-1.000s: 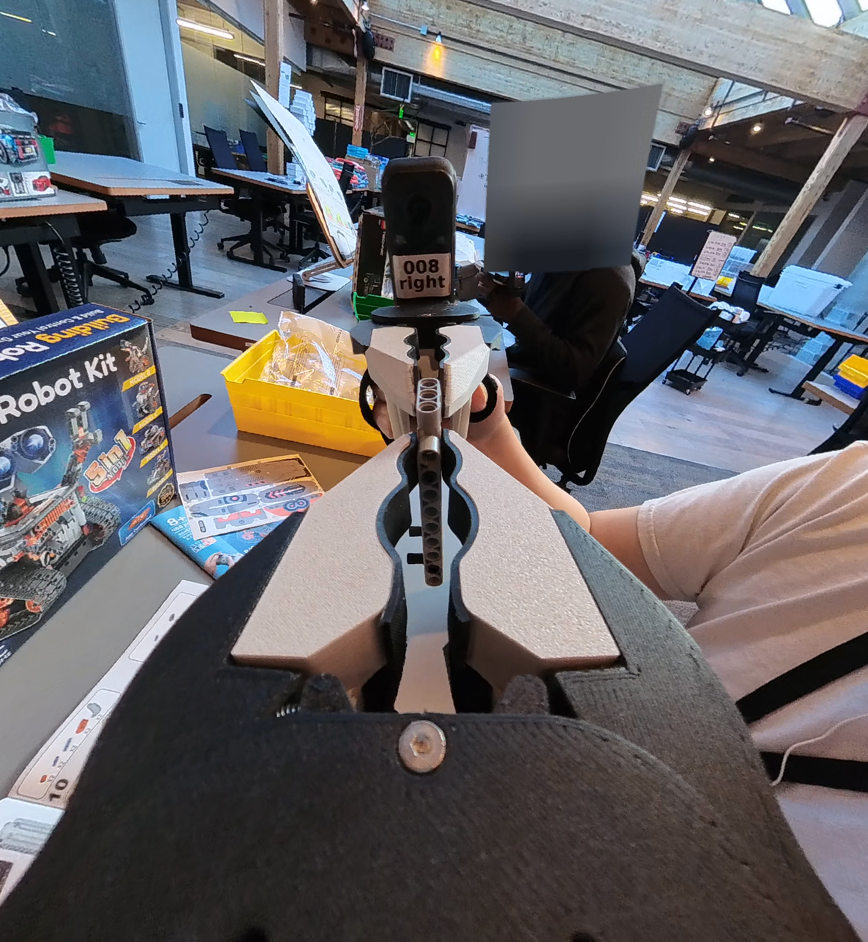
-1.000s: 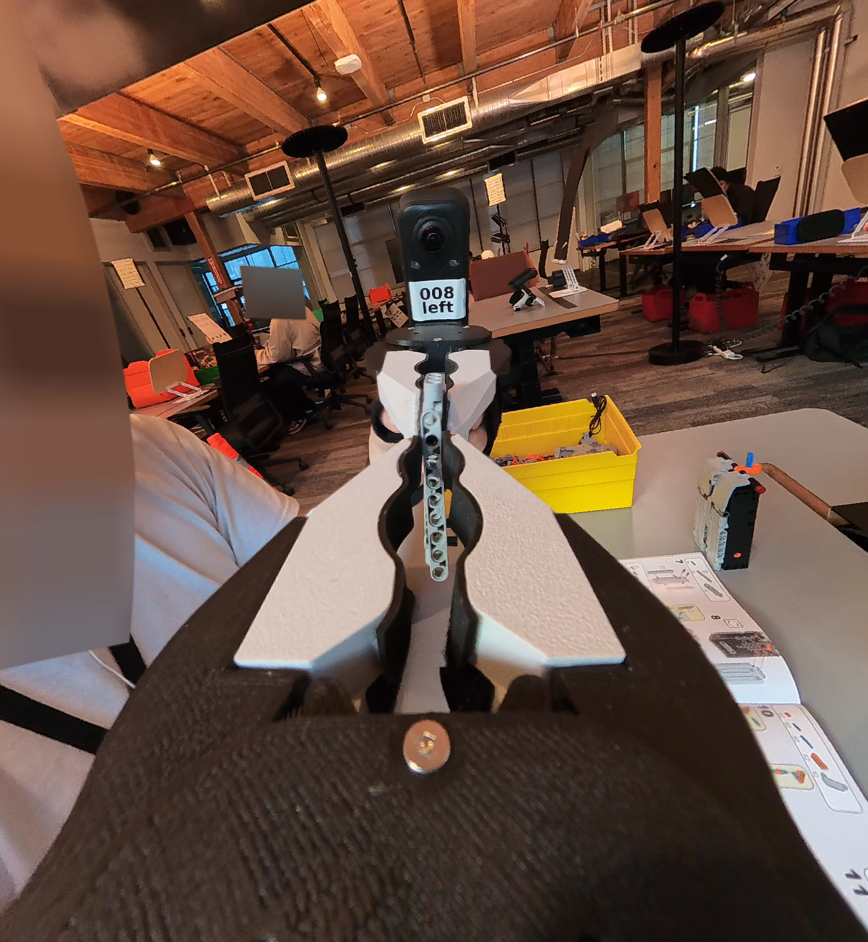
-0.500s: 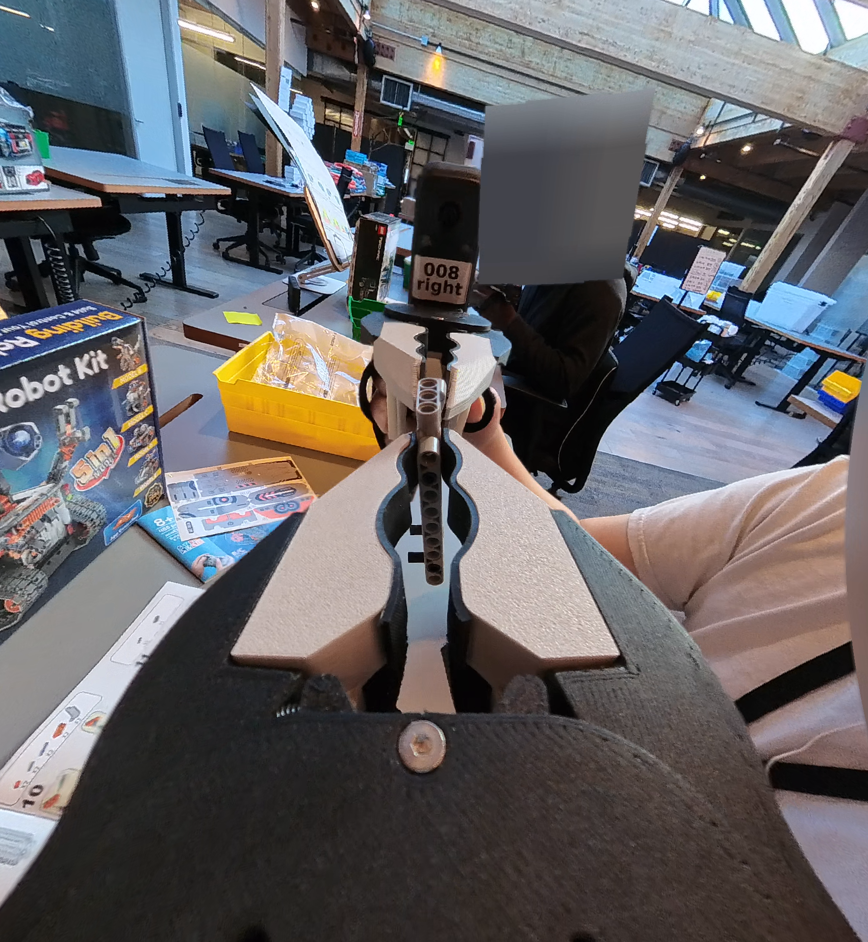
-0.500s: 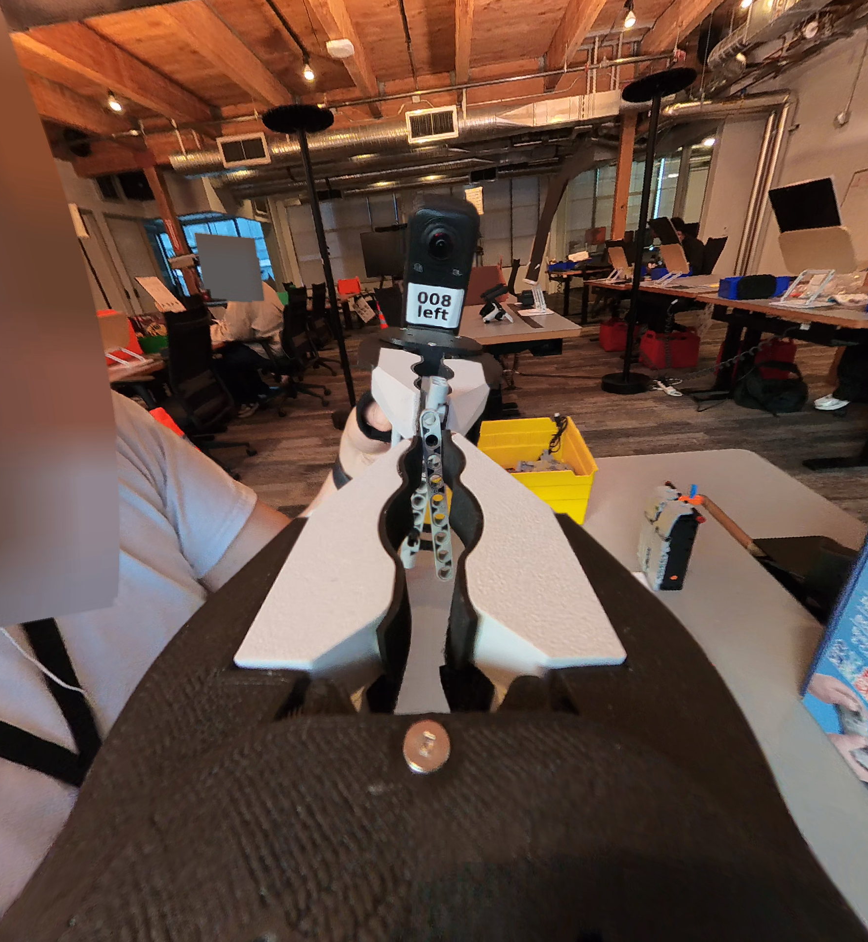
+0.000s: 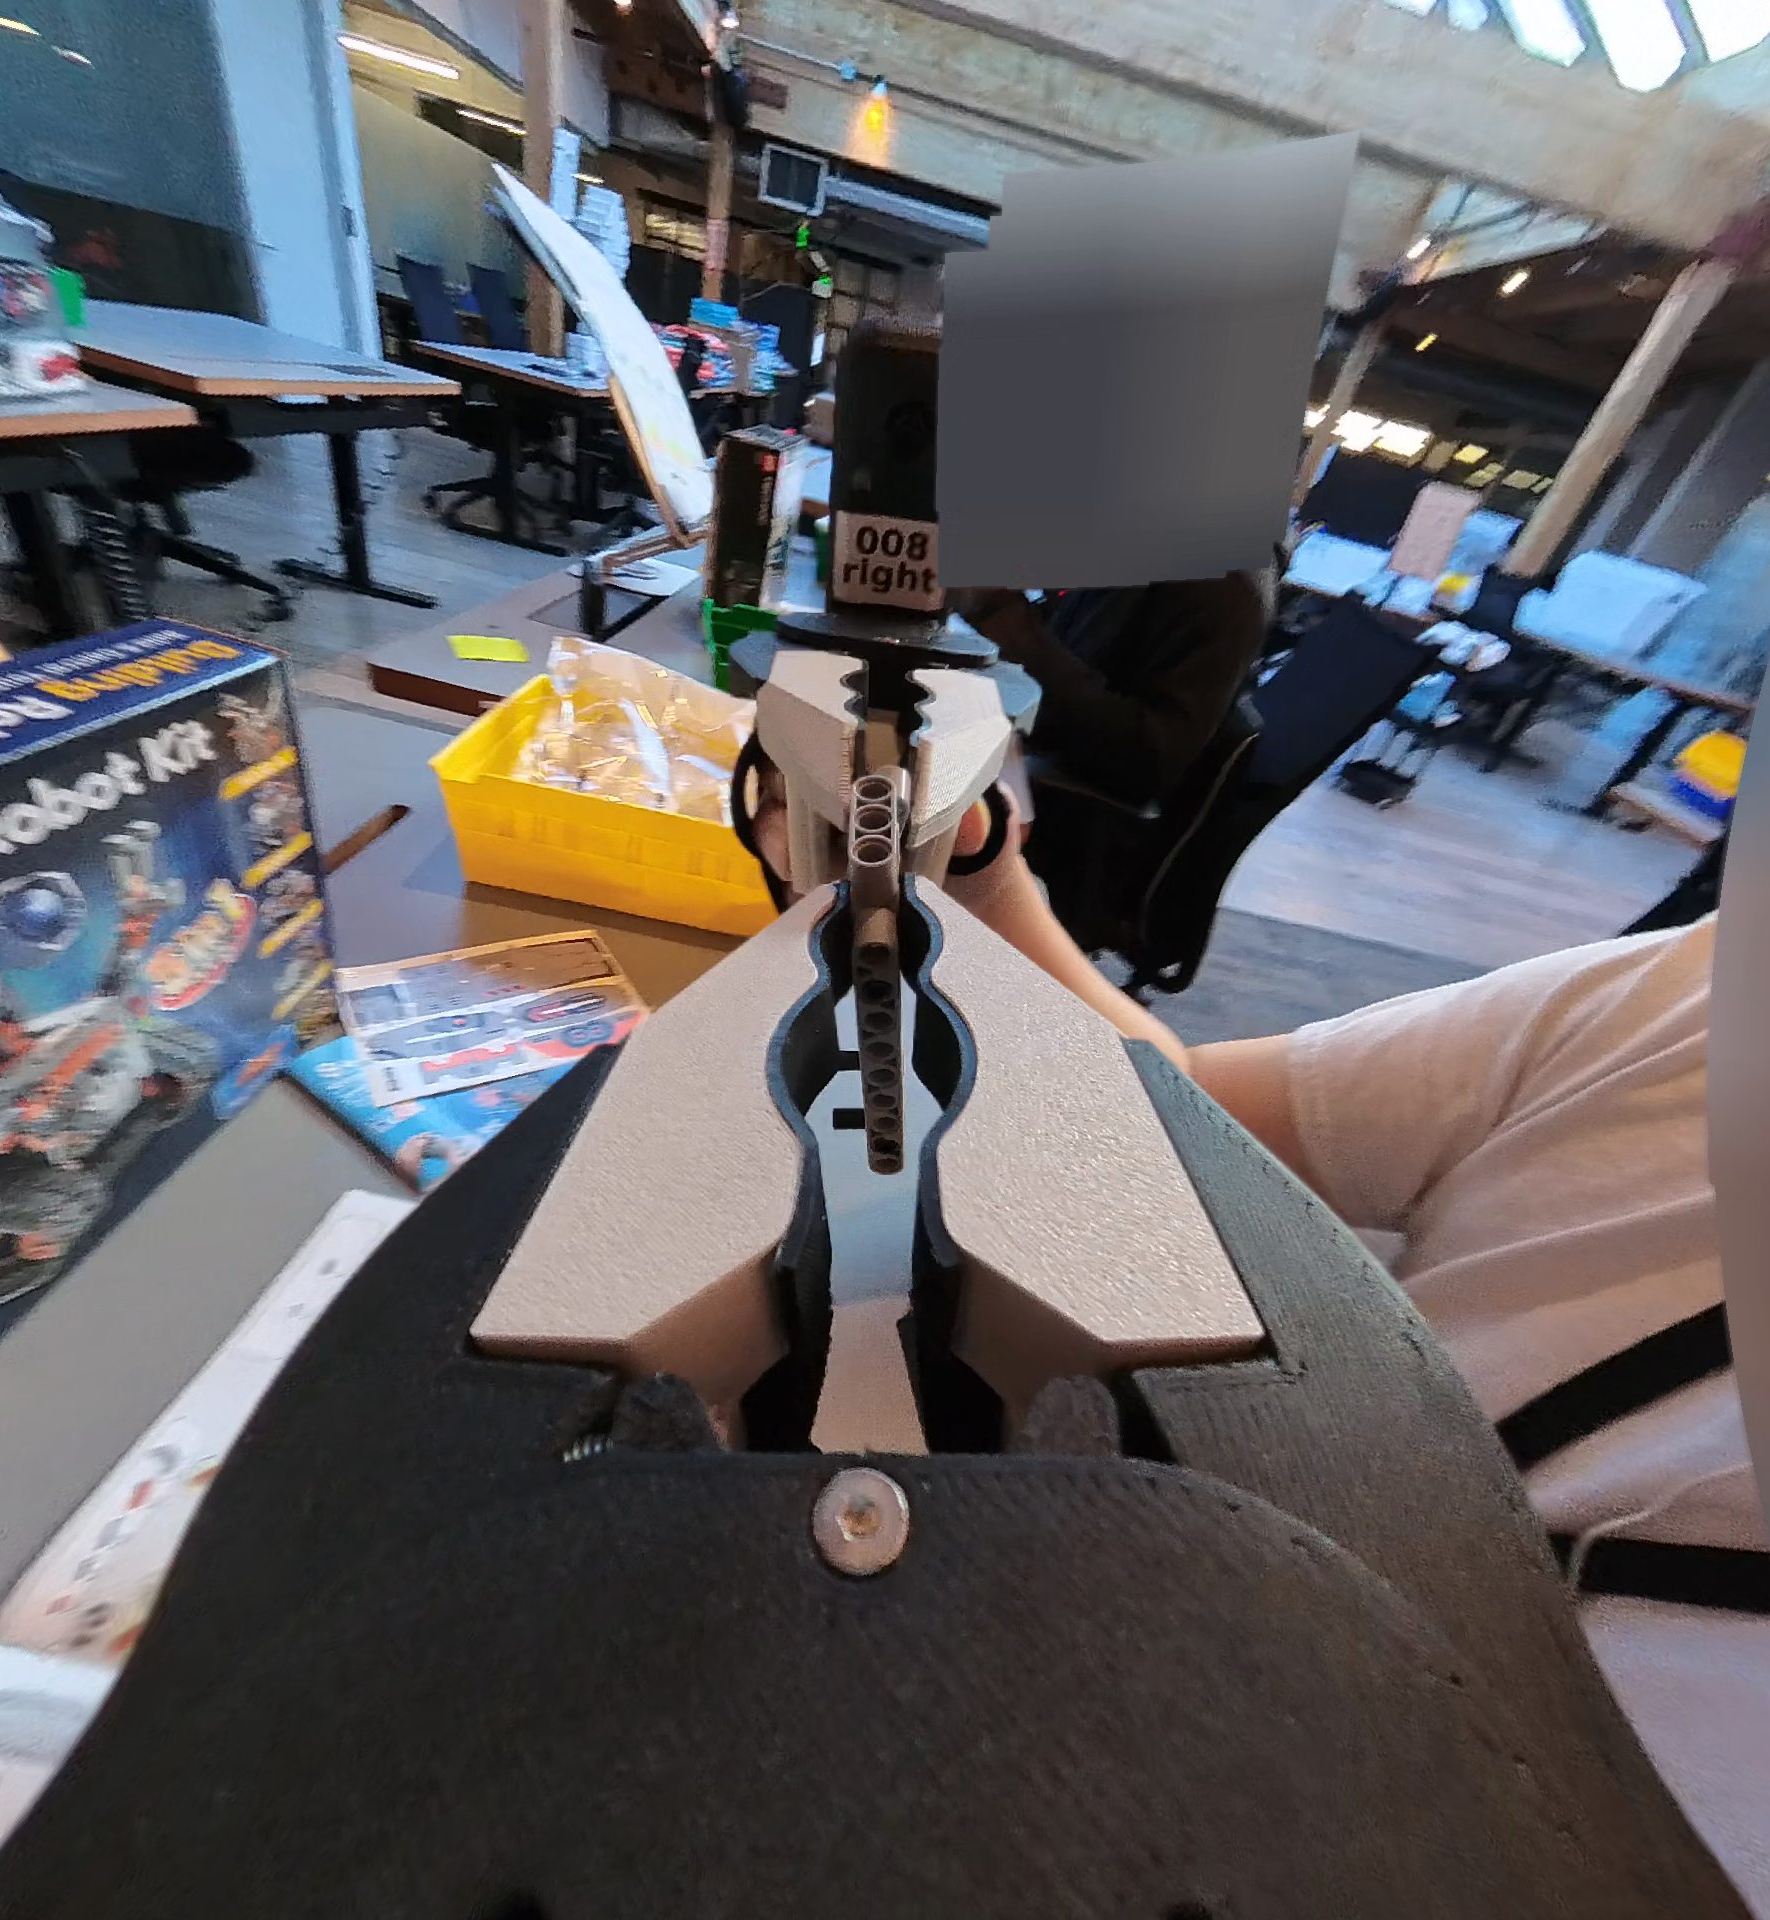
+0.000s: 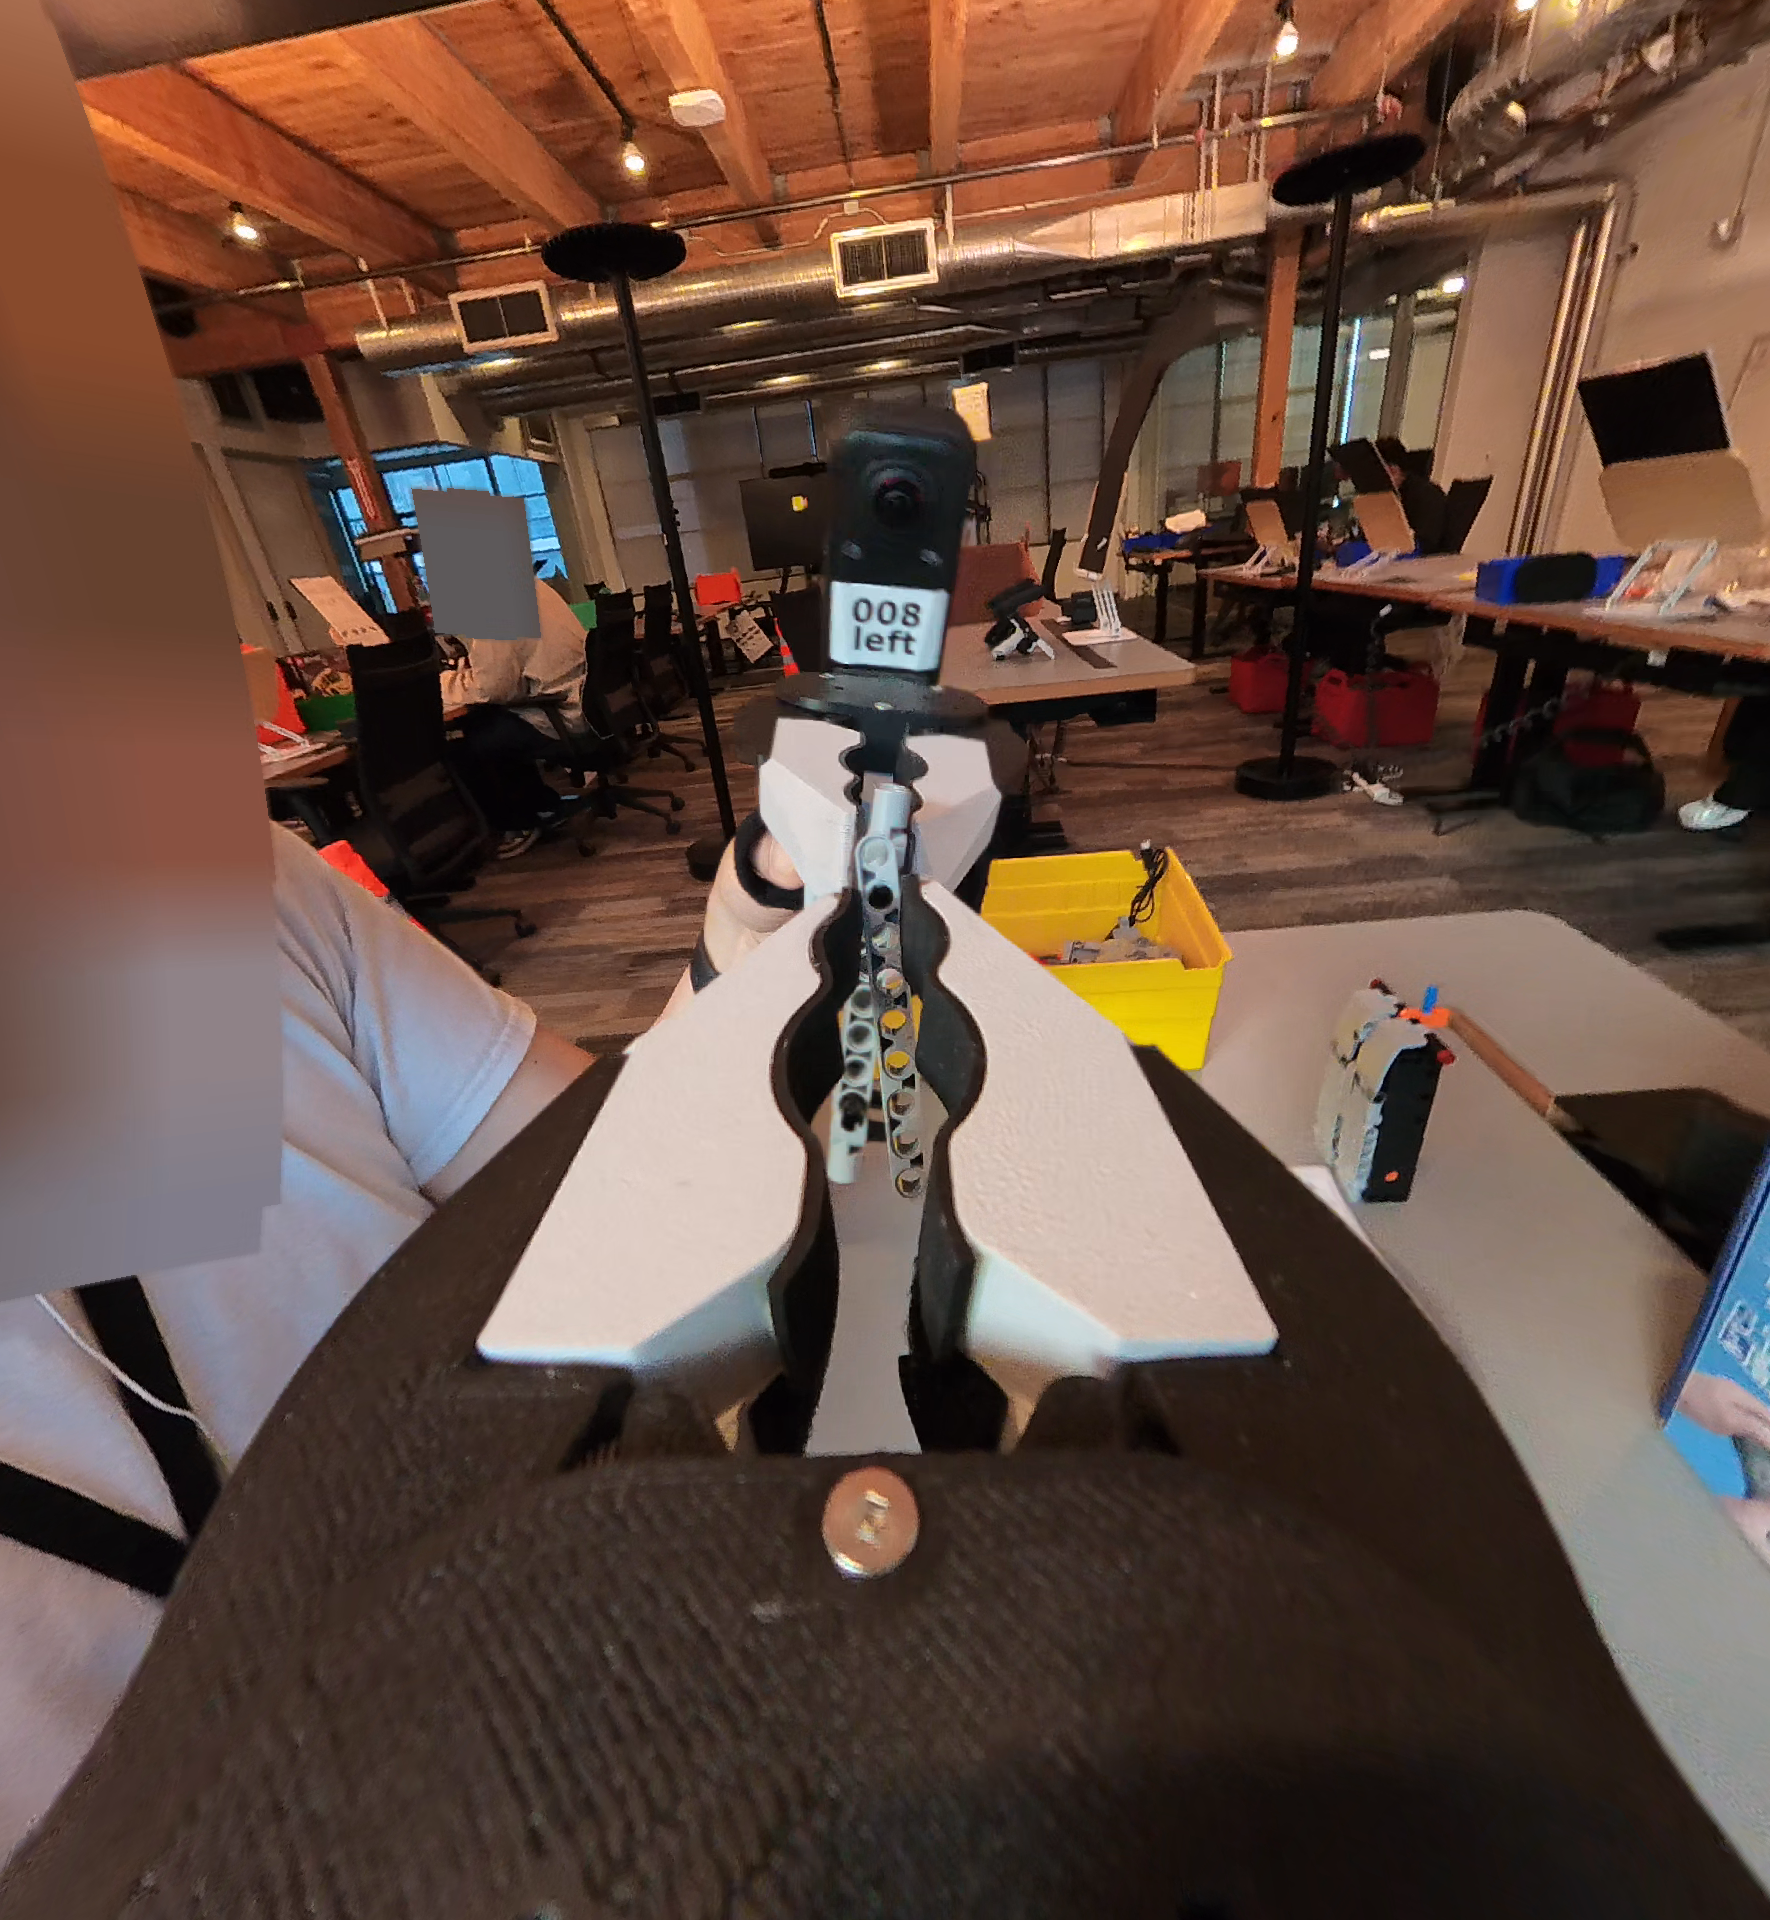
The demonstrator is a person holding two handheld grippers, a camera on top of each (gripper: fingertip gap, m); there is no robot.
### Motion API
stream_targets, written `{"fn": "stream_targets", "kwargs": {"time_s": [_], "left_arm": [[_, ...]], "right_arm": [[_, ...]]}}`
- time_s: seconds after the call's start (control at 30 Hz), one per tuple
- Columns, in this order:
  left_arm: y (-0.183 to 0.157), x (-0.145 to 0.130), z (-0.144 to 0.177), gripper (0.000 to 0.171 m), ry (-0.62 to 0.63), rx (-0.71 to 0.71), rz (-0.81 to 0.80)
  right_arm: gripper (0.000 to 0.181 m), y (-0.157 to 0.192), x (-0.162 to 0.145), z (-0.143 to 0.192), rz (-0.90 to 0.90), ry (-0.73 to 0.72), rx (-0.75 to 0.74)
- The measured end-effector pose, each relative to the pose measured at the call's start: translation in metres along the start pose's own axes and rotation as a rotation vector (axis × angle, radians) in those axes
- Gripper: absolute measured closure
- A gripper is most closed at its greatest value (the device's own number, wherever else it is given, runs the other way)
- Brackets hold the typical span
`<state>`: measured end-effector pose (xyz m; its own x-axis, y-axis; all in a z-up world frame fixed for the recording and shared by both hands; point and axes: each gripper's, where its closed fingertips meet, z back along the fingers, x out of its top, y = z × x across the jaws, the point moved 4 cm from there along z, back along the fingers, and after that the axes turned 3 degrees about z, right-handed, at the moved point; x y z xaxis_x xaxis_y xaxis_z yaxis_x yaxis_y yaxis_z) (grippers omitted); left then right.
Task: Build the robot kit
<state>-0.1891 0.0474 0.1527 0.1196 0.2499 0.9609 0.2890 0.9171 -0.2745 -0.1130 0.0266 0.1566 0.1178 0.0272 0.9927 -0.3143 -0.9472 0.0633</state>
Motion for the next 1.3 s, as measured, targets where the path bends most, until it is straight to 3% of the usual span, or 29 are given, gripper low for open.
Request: {"fn": "stream_targets", "kwargs": {"time_s": [0.33,0.77,1.1,1.3], "left_arm": [[0.01,0.001,-0.001,0.167,0.017,0.158,-0.14],[0.005,0.001,-0.002,0.167,-0.028,-0.021,0.056],[0.012,0.0,-0.001,0.167,0.021,0.174,-0.127],[0.008,0.003,0.0,0.167,-0.032,0.049,0.001]], "right_arm": [[0.175,-0.014,-0.003,0.0,-0.224,-0.036,-0.034],[0.175,-0.003,0.0,0.001,0.07,-0.001,-0.049],[0.175,-0.017,-0.006,0.0,-0.208,-0.015,-0.065],[0.175,-0.009,0.0,-0.001,-0.065,-0.038,-0.048]]}}
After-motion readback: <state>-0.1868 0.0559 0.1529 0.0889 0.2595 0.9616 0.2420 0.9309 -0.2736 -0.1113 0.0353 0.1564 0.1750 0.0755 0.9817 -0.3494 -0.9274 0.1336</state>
